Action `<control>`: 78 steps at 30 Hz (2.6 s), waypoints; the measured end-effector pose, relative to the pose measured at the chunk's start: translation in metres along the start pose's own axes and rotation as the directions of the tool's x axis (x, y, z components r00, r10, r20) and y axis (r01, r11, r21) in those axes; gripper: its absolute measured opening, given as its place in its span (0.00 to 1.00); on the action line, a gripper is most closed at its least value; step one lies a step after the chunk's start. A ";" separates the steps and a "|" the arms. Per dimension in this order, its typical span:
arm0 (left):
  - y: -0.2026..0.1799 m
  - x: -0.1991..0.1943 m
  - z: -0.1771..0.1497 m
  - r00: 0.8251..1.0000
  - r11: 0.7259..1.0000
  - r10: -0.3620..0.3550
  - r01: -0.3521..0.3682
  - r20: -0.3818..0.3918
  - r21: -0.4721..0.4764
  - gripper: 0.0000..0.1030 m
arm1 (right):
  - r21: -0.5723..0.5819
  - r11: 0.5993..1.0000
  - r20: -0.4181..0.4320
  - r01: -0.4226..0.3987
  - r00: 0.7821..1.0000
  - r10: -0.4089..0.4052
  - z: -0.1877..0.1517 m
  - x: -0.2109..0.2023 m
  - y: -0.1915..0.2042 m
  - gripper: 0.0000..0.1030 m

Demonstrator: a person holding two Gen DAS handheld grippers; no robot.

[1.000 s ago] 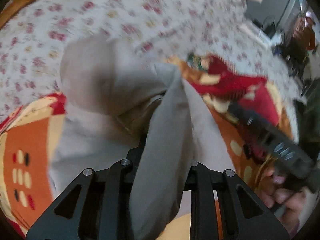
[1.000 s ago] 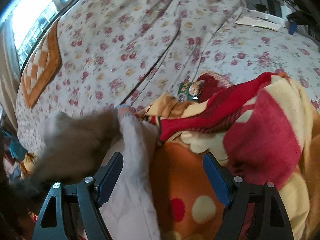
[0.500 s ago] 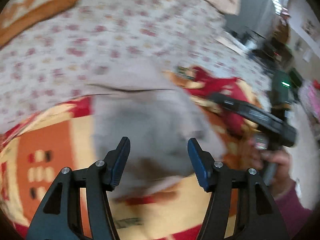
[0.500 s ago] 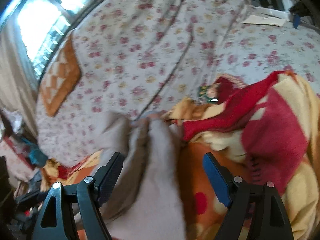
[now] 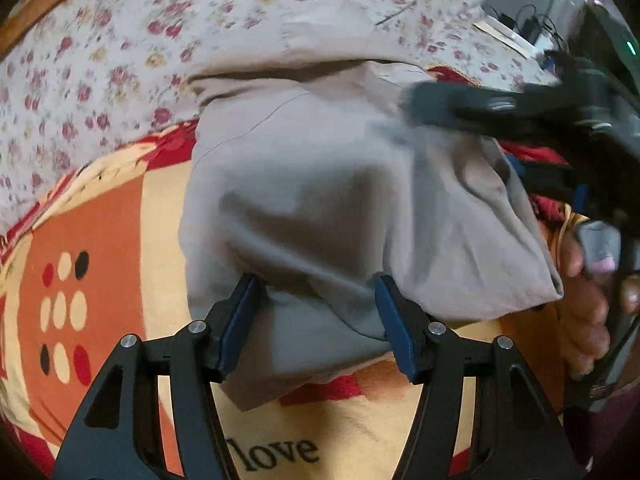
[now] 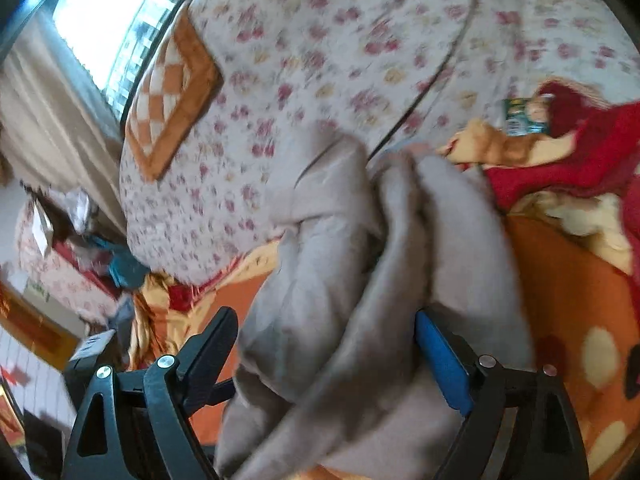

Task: Fold large clothes

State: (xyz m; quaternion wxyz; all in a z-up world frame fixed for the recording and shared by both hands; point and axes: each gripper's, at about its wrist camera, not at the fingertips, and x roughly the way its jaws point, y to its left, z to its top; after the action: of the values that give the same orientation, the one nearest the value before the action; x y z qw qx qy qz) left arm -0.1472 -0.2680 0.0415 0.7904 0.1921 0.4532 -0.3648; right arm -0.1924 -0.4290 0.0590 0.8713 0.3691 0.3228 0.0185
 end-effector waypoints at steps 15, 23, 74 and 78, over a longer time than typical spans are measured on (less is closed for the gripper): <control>0.040 -0.019 0.019 0.997 0.986 -0.067 0.073 0.044 -0.153 0.60 | -0.063 0.951 0.010 0.303 0.953 -0.303 -0.023 -0.021 -0.031 0.07; 0.039 0.003 0.028 0.999 0.986 -0.025 0.028 0.022 -0.167 0.63 | -0.027 0.960 0.013 0.280 0.960 -0.280 -0.019 -0.028 -0.037 0.15; 0.034 -0.027 0.023 0.985 0.966 -0.113 0.140 0.133 -0.215 0.64 | -0.163 0.969 -0.079 0.186 0.976 -0.201 0.005 0.003 -0.013 0.23; 0.052 -0.049 0.012 0.981 0.964 -0.080 0.121 0.175 -0.237 0.64 | -0.111 0.983 -0.029 0.147 0.988 -0.151 -0.005 -0.030 -0.018 0.09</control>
State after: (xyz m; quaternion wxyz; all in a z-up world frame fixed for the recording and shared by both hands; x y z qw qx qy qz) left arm -0.1172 -0.2212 0.0879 0.8230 0.0386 0.4377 -0.3601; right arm -0.2222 -0.4475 0.0609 0.8829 0.2956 0.3642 -0.0226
